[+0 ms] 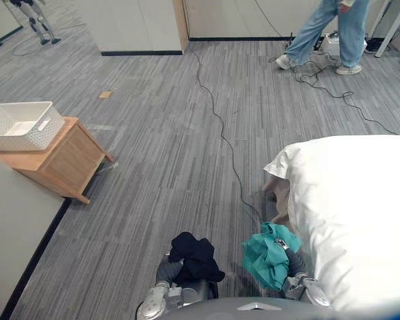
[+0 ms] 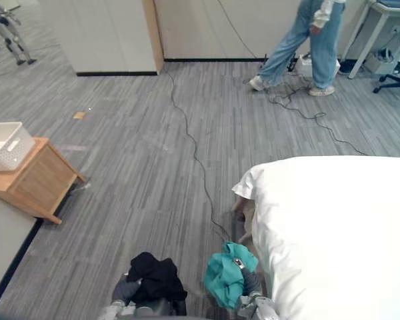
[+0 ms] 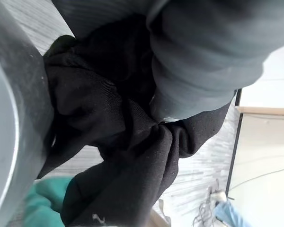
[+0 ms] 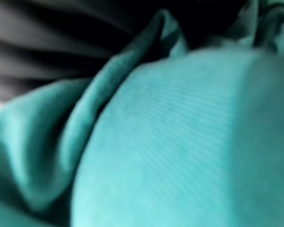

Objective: Tidy the bed and pick cloth on bed and put in laundry

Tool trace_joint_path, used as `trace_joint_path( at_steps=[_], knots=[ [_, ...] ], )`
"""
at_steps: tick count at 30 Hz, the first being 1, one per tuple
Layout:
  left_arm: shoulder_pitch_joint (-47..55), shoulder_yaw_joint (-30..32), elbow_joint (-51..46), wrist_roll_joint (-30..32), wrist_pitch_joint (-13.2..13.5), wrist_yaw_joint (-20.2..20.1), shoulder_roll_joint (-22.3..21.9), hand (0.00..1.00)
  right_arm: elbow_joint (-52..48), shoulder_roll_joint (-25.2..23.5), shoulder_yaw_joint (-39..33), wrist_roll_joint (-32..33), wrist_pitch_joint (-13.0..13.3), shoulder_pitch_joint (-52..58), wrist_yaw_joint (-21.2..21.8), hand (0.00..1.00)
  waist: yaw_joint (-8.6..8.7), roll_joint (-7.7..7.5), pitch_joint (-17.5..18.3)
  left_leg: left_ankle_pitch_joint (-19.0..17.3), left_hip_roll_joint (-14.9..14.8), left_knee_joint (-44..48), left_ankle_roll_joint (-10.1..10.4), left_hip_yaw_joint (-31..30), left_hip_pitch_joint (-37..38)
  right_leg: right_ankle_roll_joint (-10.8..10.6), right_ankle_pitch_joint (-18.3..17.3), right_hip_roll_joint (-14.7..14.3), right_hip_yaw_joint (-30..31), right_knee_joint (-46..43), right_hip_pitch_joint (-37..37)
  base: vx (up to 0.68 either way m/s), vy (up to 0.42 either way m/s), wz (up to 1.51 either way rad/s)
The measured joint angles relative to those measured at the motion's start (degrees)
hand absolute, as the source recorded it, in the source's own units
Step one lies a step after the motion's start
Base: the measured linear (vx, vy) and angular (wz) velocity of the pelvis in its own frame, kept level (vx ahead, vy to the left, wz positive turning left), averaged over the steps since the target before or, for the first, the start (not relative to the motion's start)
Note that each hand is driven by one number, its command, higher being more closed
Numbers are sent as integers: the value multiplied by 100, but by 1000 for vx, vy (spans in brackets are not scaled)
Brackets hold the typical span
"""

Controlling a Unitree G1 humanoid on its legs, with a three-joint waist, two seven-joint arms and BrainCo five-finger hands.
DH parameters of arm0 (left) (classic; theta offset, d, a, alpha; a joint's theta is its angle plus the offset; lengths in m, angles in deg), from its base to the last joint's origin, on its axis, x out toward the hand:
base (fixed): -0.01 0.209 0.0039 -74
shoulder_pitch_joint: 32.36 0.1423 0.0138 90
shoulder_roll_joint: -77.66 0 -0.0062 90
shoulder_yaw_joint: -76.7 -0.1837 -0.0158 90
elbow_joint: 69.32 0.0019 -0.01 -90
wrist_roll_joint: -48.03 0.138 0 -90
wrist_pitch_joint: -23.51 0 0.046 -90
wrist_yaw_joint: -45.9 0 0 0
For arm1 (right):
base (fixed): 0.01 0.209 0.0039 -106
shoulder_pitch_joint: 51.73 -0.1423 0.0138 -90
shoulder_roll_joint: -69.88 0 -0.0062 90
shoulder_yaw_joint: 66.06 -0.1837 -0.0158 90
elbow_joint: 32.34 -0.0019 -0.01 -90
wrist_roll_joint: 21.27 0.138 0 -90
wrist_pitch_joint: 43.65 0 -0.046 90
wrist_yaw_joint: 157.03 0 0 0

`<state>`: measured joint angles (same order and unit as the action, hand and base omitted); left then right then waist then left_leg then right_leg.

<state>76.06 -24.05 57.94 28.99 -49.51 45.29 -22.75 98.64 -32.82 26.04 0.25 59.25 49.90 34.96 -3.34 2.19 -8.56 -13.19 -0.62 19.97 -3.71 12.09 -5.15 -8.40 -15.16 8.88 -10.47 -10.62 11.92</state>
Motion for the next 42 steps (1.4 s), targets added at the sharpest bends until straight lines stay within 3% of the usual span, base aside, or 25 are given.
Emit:
trace_joint_path(
  at_steps=[2, 3, 4, 6, 8, 10, 12, 14, 16, 17, 18, 21, 22, 23, 26, 27, 30, 34, 35, 36, 37, 38, 40, 41, 42],
  knots=[
    [-3, 13, 6, 21, 51, -73, 4, 100, -19, -9, 12, -102, 3, -81, -37, 100, -12, -118, -46, -138, 41, 51, -83, 12, 43, -285, -15, 106, 205, -2545, -920, 242, 58, 0],
    [-5, 5, -7, 109, 128, -80, 100, 100, -59, -65, 41, -154, 3, -55, -40, 100, -9, -210, -40, -159, 154, -99, -99, -12, 267, -329, 545, 332, 147, -3550, -1372, 312, 75, 15],
    [-5, -44, -52, 219, 171, -68, 136, 100, -62, -105, 114, -162, -1, -44, -24, 100, -7, -255, -102, -144, 271, -384, -129, -49, 641, -185, 1047, 593, 27, -4409, -1704, 331, 60, 16],
    [33, -124, -45, 253, 187, -19, 220, 100, -121, -108, 168, -155, -6, 7, 17, 100, 72, -307, -146, -169, 332, -651, -190, -257, 1052, 71, 691, 733, -251, -4990, -2047, 368, 10, 38],
    [27, -198, -48, 252, 158, 21, 299, 100, -337, -90, 152, -143, -5, 98, 14, 100, 194, -340, -159, -214, 323, -872, -176, -533, 1294, 143, 284, 697, -512, -4782, -2466, 399, -53, 70],
    [-106, -329, -40, 227, -55, 67, 294, 100, -467, 22, 149, -128, -11, 125, 2, 100, 331, -202, -274, -222, 117, -990, -76, -837, 1548, 294, 68, 519, -812, -3527, -2823, 498, -146, 98],
    [-167, -430, -31, 229, -154, 71, 252, 100, -622, 120, 139, -3, -16, 121, -19, 100, 432, -55, -358, -292, -145, -1107, 69, -1141, 1744, 334, 368, 284, -808, -1913, -3006, 489, -196, 97],
    [-215, -530, 6, 227, -148, 66, 236, 100, -649, 129, 125, 139, -24, 167, -21, 100, 445, -97, -397, -486, -355, -1125, 416, -1323, 2041, 156, 1371, 213, -244, -170, -3198, 523, -309, 86],
    [-134, -518, 62, 224, -105, 73, 284, 100, -659, 113, 144, 141, -56, 174, 29, 100, 453, -168, -399, -746, -533, -1088, 734, -1500, 2399, 261, 1832, 265, 58, -259, -3286, 566, -422, 76],
    [-151, -521, 192, 225, -105, 72, 255, 100, -650, 130, 141, 164, -78, 127, 33, 100, 509, -148, -355, -803, -713, -863, 810, -1606, 2517, 533, 2079, 193, 11, -1049, -3422, 700, -559, 63],
    [-139, -512, 262, 224, -105, 73, 199, 100, -650, 134, 134, 205, -87, 78, 34, 100, 494, -17, -320, -769, -868, -611, 842, -1593, 2463, 635, 1729, 113, -72, -1472, -3509, 598, -464, 30],
    [-35, -473, 251, 214, 10, 12, 55, 100, -648, 189, 168, 298, -242, -158, 63, 100, 446, 208, -310, 493, -1189, 1445, 921, -1648, 1596, 1061, 831, -149, -285, -2084, -3331, 591, -490, 0],
    [-33, -415, 253, 213, 73, -69, -15, 100, -646, 183, 221, 298, -294, -175, 125, 100, 418, 246, -364, 1313, -1296, 2199, 1012, -1702, 1211, 1122, 703, -335, -308, -1886, -3031, 584, -415, -8],
    [-30, -382, 218, 215, 241, -207, -88, 100, -644, 237, 271, 292, -386, -199, 171, 100, 365, 378, -410, 1141, -1424, 3710, 942, -1721, 554, 1226, 635, -620, -369, -1421, -2390, 687, -480, -9],
    [-4, -375, 35, 213, 384, -382, -39, 100, -619, 220, 270, 292, -467, -227, 189, 100, 240, 289, -472, 600, -972, 4588, 867, -1575, -210, 1403, 491, -793, -369, -637, -1331, 527, -313, -17],
    [78, -382, -129, 136, 450, -472, -15, 100, -619, 259, 253, 291, -470, -282, 197, 100, 211, 259, -484, 400, -601, 4242, 852, -1372, -647, 1394, 453, -868, -338, -176, -832, 333, -190, -20],
    [149, -389, -373, -299, 494, -578, -6, 100, -618, 270, 156, 160, -483, -293, 276, 100, 109, 225, -512, 232, -201, 2415, 810, -380, -1062, 1281, 450, -972, -398, 569, -79, 457, -174, -4],
    [91, -445, -392, -565, 259, -534, -6, 100, -571, 374, 179, -42, -481, -44, 342, 100, 111, 153, -517, 670, 183, -377, 450, 2138, -735, 919, 216, -1182, -1180, 1350, 1056, 601, -130, 64],
    [68, -452, -387, -626, 156, -530, -29, 100, -511, 410, 151, -49, -465, -1, 320, 100, 111, 171, -505, 796, 356, -779, -14, 2567, -658, 698, 80, -1285, -1405, 1332, 1253, 449, -88, 69],
    [62, -452, -387, -637, 124, -529, -38, 100, -492, 406, 146, -51, -459, 0, 301, 100, 93, 176, -501, 841, 425, -938, -188, 2646, -630, 587, -21, -1339, -1450, 1243, 1310, 556, -101, 75],
    [50, -427, -396, -653, 90, -542, -30, 100, -465, 381, 130, -54, -444, -15, 265, 100, 36, 124, -468, 982, 517, -1122, -1133, 2529, -535, 502, -281, -1357, -1504, 812, 1312, 549, -102, 64],
    [69, -404, -492, -664, -1, -575, 93, 100, -375, 350, 98, -84, -445, -54, 235, 100, -31, -67, -341, 796, 695, -1095, -1231, 2438, -486, 403, -397, -1062, -1528, -50, 1014, 692, -90, 62],
    [75, -272, -430, -692, -38, -537, 45, 100, -386, 371, 82, -121, -437, -122, 235, 100, -57, -41, -306, 487, 700, -833, -1227, 2079, -302, -68, 75, -558, -1437, -2528, 154, 715, -18, 66],
    [58, -228, -442, -722, -29, -523, 72, 100, -390, 359, 82, -119, -436, -214, 242, 100, -30, -100, -335, 233, 715, -678, -1144, 1812, -63, -96, 373, -227, -1349, -4099, -379, 562, 13, 80],
    [44, -227, -436, -716, -30, -511, 87, 100, -391, 342, 83, -114, -435, -233, 244, 100, -8, -116, -348, 183, 736, -697, -1098, 1647, 124, -36, 386, -43, -1365, -4651, -561, 696, -27, 109]
  ],
)
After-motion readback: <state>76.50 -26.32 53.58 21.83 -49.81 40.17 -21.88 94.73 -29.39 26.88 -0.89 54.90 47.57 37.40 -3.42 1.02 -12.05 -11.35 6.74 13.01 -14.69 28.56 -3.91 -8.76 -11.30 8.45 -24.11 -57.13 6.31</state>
